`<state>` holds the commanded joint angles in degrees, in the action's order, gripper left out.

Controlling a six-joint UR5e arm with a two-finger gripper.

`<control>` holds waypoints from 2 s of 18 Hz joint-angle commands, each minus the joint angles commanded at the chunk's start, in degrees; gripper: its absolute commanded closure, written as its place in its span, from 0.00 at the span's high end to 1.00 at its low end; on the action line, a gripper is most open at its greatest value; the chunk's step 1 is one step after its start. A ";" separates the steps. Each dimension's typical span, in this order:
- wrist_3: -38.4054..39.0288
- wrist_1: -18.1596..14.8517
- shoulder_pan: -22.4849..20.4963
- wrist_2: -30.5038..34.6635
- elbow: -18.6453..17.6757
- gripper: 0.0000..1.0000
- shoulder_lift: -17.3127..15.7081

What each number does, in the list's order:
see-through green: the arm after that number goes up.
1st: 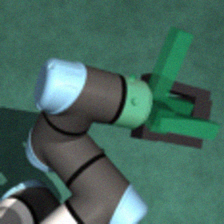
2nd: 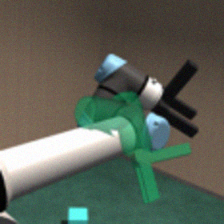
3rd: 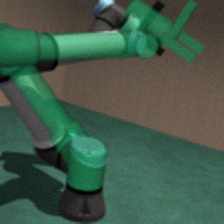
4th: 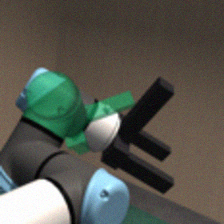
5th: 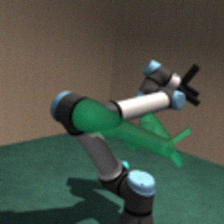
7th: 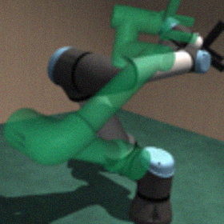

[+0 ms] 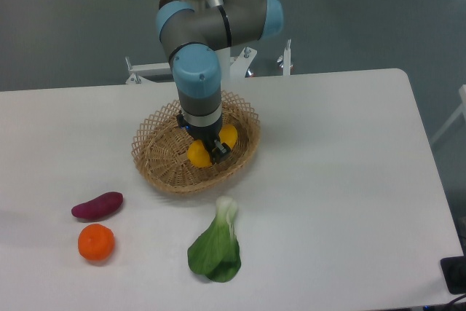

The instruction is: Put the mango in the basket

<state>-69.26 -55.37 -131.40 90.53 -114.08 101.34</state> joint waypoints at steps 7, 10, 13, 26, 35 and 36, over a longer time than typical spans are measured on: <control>-0.70 0.00 0.00 0.00 0.09 0.84 -0.53; -0.70 -0.09 0.00 -0.35 0.18 1.00 -0.53; -0.09 0.00 0.00 -0.61 0.96 1.00 -0.53; -1.93 -0.26 -9.75 -0.18 10.10 1.00 3.42; -7.28 -0.09 -16.51 0.00 16.08 1.00 8.79; -9.21 0.00 -17.83 0.09 16.08 1.00 9.05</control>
<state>-78.47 -55.37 -149.22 90.61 -98.00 110.39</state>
